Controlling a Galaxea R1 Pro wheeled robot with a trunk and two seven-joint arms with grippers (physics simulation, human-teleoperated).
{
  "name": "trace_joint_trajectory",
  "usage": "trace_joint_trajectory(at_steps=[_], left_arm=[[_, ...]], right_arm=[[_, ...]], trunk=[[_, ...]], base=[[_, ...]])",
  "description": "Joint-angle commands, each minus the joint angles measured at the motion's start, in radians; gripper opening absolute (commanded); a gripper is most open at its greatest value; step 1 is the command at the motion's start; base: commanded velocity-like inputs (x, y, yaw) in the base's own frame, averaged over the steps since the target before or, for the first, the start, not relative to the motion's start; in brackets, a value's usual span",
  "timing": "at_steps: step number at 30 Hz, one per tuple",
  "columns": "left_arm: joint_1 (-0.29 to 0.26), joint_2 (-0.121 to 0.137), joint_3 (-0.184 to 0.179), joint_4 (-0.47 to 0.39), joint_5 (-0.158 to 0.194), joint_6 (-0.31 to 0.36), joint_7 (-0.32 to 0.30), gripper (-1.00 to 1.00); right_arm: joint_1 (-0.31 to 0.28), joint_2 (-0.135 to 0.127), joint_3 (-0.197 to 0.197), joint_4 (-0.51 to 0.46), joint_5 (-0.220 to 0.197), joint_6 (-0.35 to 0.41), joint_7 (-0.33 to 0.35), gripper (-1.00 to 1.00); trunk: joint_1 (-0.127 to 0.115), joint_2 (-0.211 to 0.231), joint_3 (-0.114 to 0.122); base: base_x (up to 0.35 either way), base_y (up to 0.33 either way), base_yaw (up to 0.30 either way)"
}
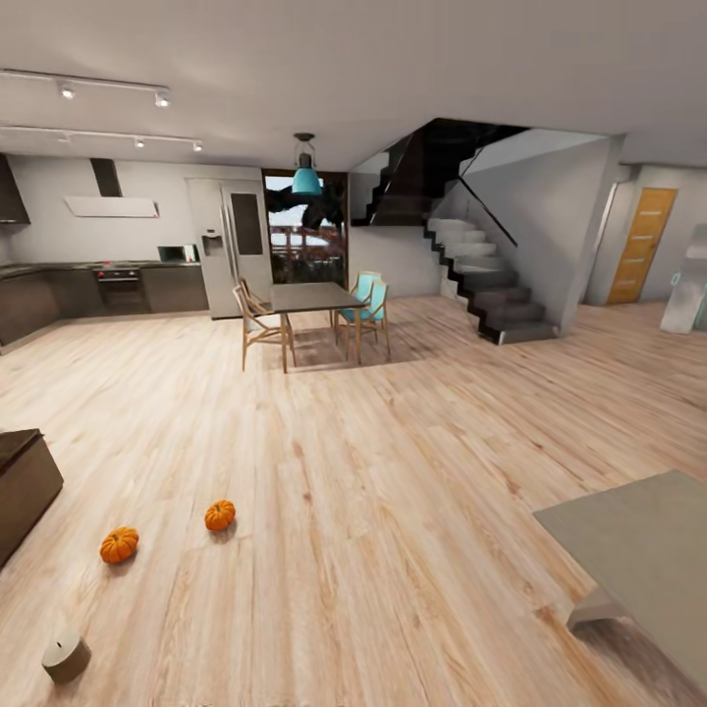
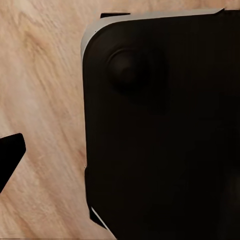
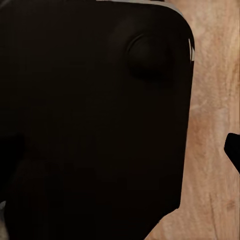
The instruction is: Place each of the two pumpkins and all three candles from the living room inside a cabinet in the living room (use any cabinet), then make sure every cabinet is closed, and position the cauldron so it is next to a table in the living room.
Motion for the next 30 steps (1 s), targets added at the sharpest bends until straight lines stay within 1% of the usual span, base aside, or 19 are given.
trace_joint_trajectory(at_steps=[1,6,8,9,13,18,23,30], left_arm=[[0.000,0.000,-0.001,-0.001,0.000,-0.002,-0.002,1.00],[0.001,0.001,-0.003,-0.001,-0.002,-0.003,-0.003,1.00],[0.002,0.001,-0.003,-0.001,-0.004,-0.014,-0.004,1.00],[0.002,0.002,-0.003,-0.001,-0.004,-0.032,-0.004,1.00],[0.002,0.003,-0.003,0.001,-0.003,-0.068,-0.004,1.00],[0.002,0.006,-0.005,0.001,-0.005,-0.079,-0.004,1.00],[0.002,0.011,-0.005,-0.001,-0.005,-0.086,-0.004,1.00],[0.002,0.013,-0.005,-0.001,0.002,-0.103,0.001,1.00]], right_arm=[[0.000,0.002,0.000,0.001,0.001,-0.008,-0.001,1.00],[0.000,0.010,0.001,0.003,0.004,-0.044,-0.001,1.00],[0.000,0.014,0.001,0.003,0.004,-0.048,-0.001,1.00],[0.000,0.017,0.001,0.003,0.005,-0.050,-0.001,1.00],[0.000,0.022,0.001,0.003,0.005,-0.051,-0.001,1.00],[0.000,0.024,0.001,0.002,0.004,-0.052,-0.001,1.00],[0.000,0.024,0.000,0.002,0.003,-0.055,-0.001,1.00],[0.001,0.025,0.000,0.005,0.003,-0.119,-0.001,1.00]], trunk=[[0.000,0.000,-0.001],[0.000,0.000,-0.001],[0.000,0.000,-0.001],[0.000,0.000,-0.001],[0.000,0.000,-0.001],[0.000,0.000,-0.001],[0.000,0.000,-0.001],[0.000,0.000,-0.002]], base=[[-0.180,0.000,0.243],[-0.266,-0.008,0.243],[-0.301,-0.078,0.243],[-0.304,-0.115,0.243],[-0.303,-0.137,0.243],[-0.292,-0.153,0.243],[-0.103,-0.061,0.243],[-0.012,-0.007,0.243]])
